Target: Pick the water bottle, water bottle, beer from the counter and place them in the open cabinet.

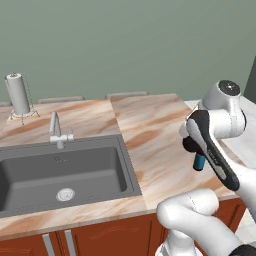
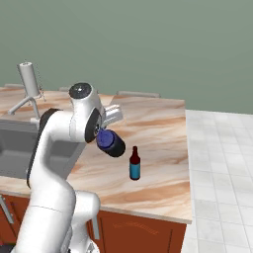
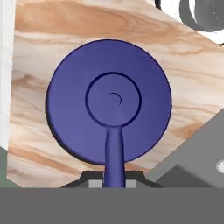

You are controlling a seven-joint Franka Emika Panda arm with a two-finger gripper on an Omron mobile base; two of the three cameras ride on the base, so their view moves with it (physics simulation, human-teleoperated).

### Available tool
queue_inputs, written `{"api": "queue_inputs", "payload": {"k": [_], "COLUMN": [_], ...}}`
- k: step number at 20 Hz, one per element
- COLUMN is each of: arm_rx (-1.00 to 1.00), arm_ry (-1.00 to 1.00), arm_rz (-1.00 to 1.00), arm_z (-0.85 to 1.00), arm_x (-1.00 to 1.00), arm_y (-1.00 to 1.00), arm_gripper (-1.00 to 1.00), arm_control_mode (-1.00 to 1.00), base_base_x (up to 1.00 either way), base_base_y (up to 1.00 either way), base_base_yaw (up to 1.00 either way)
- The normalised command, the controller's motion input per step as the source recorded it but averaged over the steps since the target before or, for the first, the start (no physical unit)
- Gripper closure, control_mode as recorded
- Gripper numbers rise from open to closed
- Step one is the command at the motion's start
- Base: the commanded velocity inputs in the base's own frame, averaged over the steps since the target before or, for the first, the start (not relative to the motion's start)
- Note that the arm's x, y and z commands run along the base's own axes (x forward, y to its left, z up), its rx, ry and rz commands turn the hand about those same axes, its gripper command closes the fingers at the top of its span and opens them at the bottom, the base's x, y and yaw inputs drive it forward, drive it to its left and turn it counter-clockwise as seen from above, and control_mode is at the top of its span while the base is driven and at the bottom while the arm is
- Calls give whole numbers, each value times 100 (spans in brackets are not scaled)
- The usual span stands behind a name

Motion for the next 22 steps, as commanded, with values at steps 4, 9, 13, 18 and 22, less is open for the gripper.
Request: {"api": "queue_inputs", "payload": {"k": [4, 9, 13, 18, 22], "arm_rx": [-3, -4, -5, -3, -3], "arm_ry": [-31, -19, -13, -10, -3], "arm_rz": [9, 8, 7, 7, 8], "arm_z": [65, 40, 21, 17, 1], "arm_x": [-76, -73, -67, -63, -53], "arm_y": [5, 0, 0, 0, 0], "arm_gripper": [100, 100, 100, 100, 100], "arm_control_mode": [-100, -100, -100, -100, -100], "base_base_x": [0, 0, 0, 0, 0], "base_base_y": [0, 0, 0, 0, 0], "base_base_yaw": [0, 0, 0, 0, 0]}}
